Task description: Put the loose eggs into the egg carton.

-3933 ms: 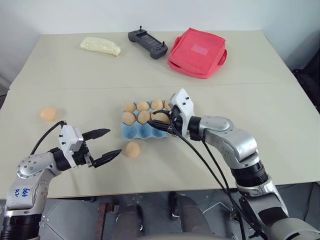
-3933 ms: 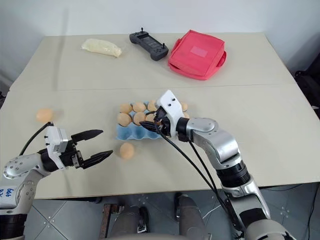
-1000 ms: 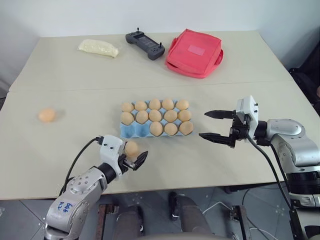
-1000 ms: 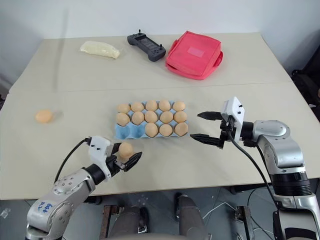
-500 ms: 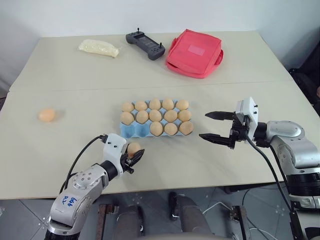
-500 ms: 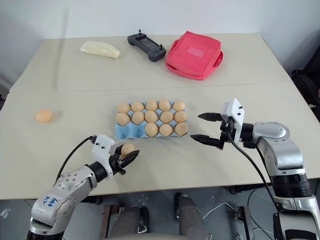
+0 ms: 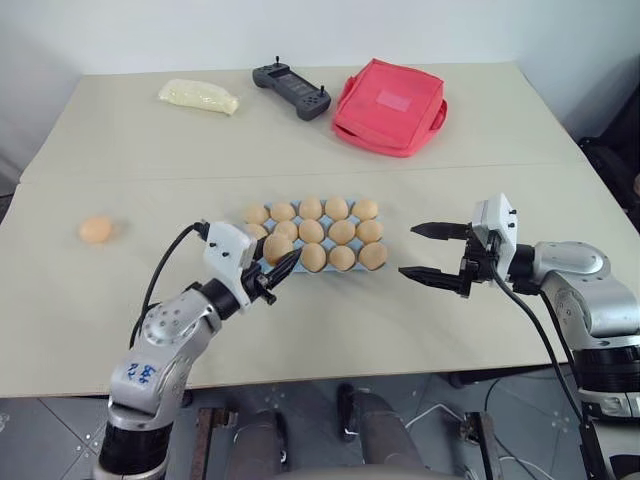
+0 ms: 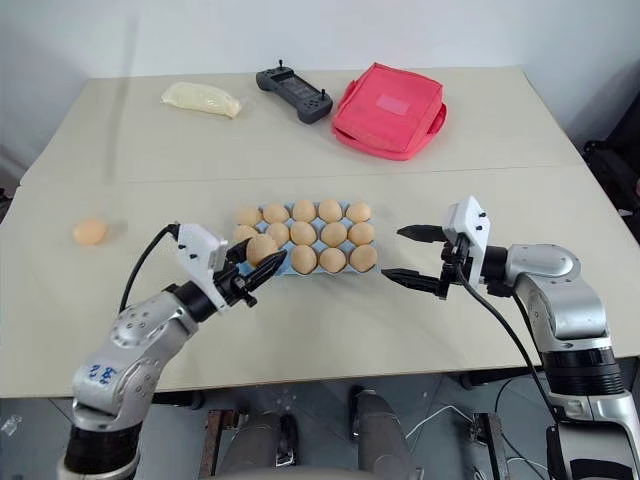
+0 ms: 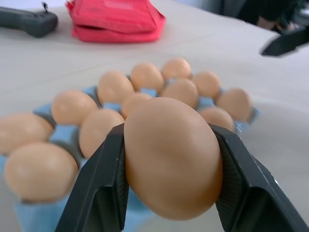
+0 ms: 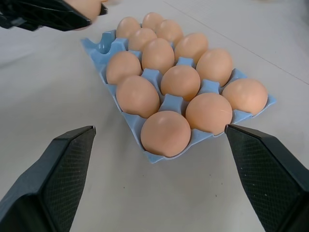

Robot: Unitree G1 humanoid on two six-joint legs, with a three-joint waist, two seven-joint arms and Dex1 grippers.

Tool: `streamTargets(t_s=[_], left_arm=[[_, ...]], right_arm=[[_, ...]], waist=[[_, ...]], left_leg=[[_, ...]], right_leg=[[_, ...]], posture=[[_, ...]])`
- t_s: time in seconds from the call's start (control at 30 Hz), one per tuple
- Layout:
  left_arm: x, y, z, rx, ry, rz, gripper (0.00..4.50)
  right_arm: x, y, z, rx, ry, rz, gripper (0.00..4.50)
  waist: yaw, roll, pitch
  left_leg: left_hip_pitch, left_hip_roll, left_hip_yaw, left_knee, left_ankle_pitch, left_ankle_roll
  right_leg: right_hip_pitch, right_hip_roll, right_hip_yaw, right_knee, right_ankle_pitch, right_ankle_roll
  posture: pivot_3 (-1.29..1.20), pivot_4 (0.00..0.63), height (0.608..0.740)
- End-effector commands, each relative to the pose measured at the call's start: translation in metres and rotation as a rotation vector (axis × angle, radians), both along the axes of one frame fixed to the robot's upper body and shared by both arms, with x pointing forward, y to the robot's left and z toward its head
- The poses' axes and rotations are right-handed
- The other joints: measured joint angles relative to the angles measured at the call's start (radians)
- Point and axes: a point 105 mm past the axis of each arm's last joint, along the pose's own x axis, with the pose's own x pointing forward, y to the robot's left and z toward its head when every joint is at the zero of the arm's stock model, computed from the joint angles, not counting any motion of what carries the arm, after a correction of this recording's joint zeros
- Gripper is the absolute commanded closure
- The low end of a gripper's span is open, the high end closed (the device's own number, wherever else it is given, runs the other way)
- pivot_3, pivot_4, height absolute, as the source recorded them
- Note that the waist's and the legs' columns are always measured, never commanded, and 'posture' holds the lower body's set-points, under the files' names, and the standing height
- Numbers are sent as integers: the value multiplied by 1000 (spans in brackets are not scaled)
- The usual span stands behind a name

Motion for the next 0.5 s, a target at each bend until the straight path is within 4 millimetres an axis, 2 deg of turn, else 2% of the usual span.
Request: streamTargets(t_s=[0.03, 0.3, 0.5], left_arm=[[9, -8, 1, 6, -40, -8, 2604], [27, -15, -4, 0, -41, -7, 2604], [28, -17, -2, -9, -45, 3, 676]], right_arm=[[-3, -2, 14, 16, -65, 1, 0], [-3, -5, 15, 15, -70, -17, 0], [-4, -7, 14, 14, -70, -30, 0]], waist=[[0, 0, 0], [1, 0, 0], [0, 0, 0]], left_leg=[[0, 0, 0, 0, 0, 0], [0, 0, 0, 0, 0, 0], [0, 0, 1, 0, 0, 0]], right_leg=[[0, 0, 0, 0, 0, 0], [0, 0, -1, 0, 0, 0], [0, 0, -2, 0, 0, 1]], posture=[[0, 150, 740], [0, 150, 740], [0, 150, 740]])
